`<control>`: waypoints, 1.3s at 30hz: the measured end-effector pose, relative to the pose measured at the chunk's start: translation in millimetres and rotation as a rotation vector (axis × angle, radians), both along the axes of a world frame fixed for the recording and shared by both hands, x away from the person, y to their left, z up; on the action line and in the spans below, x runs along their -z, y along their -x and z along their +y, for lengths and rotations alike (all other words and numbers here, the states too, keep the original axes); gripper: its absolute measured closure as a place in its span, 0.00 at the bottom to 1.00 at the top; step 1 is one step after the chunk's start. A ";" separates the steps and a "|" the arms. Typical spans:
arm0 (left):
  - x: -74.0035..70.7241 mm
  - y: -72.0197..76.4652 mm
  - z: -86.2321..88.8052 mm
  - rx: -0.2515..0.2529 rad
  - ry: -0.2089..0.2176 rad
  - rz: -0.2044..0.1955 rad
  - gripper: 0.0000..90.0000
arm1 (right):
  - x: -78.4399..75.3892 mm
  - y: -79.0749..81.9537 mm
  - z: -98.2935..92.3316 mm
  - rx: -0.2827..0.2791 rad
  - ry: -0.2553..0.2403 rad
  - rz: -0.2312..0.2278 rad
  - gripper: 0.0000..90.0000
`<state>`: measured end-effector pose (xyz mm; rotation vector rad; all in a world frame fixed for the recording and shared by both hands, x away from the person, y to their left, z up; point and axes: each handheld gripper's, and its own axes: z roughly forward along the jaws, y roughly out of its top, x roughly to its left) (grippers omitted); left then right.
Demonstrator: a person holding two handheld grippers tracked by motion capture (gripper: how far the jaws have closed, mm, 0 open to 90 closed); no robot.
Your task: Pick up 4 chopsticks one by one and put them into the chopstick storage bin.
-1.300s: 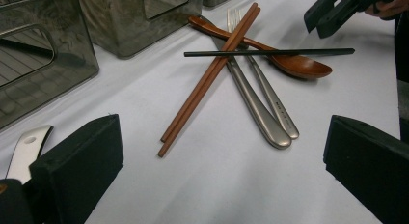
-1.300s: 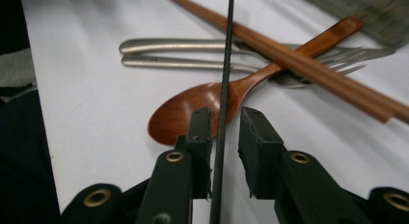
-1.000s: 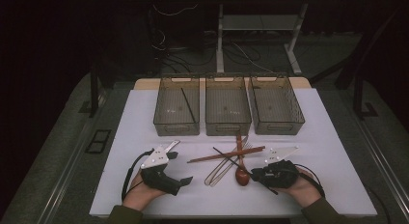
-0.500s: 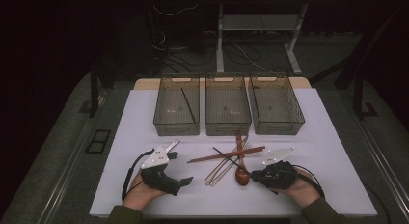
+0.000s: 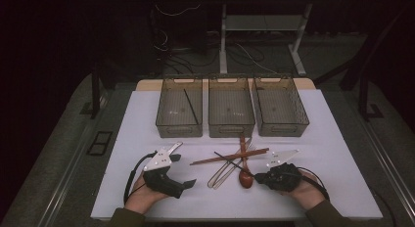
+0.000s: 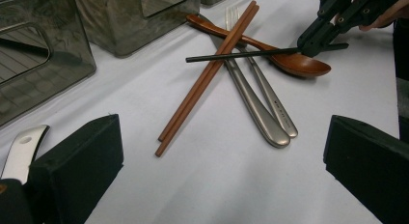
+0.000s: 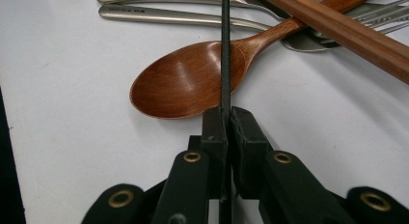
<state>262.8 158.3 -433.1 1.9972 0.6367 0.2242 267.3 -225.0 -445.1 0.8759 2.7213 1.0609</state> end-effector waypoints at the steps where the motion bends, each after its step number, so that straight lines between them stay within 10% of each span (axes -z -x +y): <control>1: 0.0 0.0 -0.1 0.000 0.000 0.000 0.00 | -0.1 0.0 0.0 0.000 0.000 0.000 0.94; 39: 0.8 -0.2 -1.2 0.003 0.001 0.004 0.00 | -25.8 -11.9 -10.8 0.012 -0.121 -0.021 0.94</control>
